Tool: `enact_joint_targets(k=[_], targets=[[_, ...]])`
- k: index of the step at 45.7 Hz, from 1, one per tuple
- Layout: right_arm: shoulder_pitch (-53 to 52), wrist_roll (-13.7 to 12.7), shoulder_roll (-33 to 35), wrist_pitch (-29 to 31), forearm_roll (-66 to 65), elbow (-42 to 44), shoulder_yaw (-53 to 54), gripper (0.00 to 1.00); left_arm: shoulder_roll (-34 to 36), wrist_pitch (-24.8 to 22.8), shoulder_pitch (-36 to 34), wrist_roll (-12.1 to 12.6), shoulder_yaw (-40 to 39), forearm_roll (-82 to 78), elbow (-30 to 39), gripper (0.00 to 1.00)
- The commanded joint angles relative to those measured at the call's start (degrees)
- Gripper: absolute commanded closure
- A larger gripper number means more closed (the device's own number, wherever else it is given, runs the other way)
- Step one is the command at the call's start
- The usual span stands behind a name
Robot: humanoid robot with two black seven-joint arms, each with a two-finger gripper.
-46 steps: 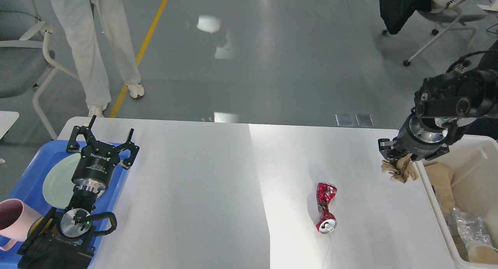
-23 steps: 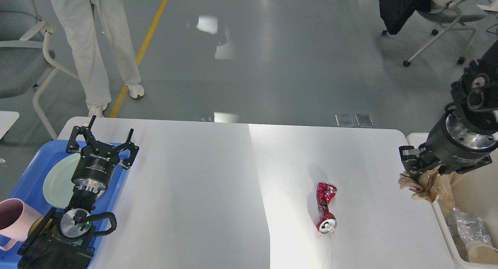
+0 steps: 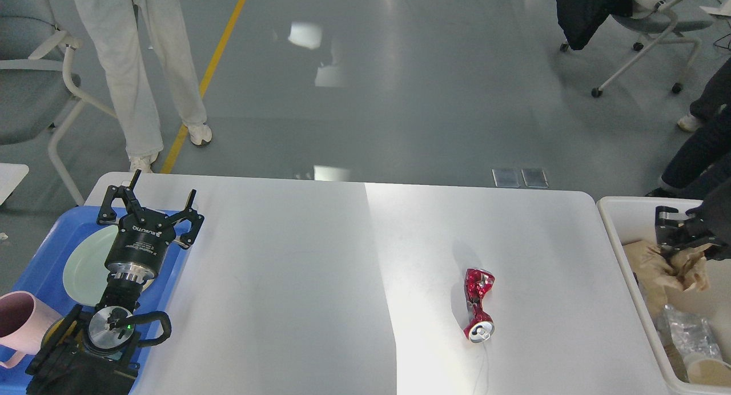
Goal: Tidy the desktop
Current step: 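Lift the crumpled paper and drop it into the white bin, then raise the right gripper out of the bin toward the table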
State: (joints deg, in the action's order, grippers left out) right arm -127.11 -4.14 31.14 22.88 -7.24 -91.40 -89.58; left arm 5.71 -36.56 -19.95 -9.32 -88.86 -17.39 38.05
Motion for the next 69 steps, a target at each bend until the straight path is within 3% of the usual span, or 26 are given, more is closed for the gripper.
enact_joint_targets(k=[1,8,14,21,29,36,54,57,60,69], targets=[[12.1,-0.3,8.0,-5.6,-2.0,11.0,1.5,1.0,0.0,0.0,0.0,0.0,0.0,0.0,0.0,0.03],[31.4,0.0,14.9,-6.0,-3.0,28.8,11.6,1.0,0.0,0.0,0.0,0.0,0.0,0.0,0.0,0.03],[51.5,0.2,14.7,-6.4,-3.0,43.6,24.6,1.0,0.0,0.0,0.0,0.0,0.0,0.0,0.0,0.03],[73.1,0.3,6.8,-7.7,-3.0,63.2,38.0,1.0,0.0,0.0,0.0,0.0,0.0,0.0,0.0,0.03],[91.1,0.2,-6.7,-16.4,-2.9,83.6,42.7,1.0,0.0,0.0,0.0,0.0,0.0,0.0,0.0,0.03],[94.4,-1.0,-10.4,-22.8,-2.4,86.4,42.9,1.0,0.0,0.0,0.0,0.0,0.0,0.0,0.0,0.03],[97.1,-1.0,-11.3,-23.9,-2.4,86.3,42.8,0.99,0.0,0.0,0.0,0.0,0.0,0.1,0.0,0.03],[97.1,-0.9,-11.2,-25.7,-2.0,86.3,43.2,0.37,0.0,0.0,0.0,0.0,0.0,0.0,0.0,0.03],[97.0,-0.8,-11.0,-29.1,-2.0,86.2,43.8,0.0,0.0,0.0,0.0,0.0,0.0,0.0,0.0,0.03],[97.0,-0.8,-11.2,-29.8,-2.0,85.7,43.9,0.0,0.0,0.0,0.0,0.0,0.0,0.0,0.0,0.03]])
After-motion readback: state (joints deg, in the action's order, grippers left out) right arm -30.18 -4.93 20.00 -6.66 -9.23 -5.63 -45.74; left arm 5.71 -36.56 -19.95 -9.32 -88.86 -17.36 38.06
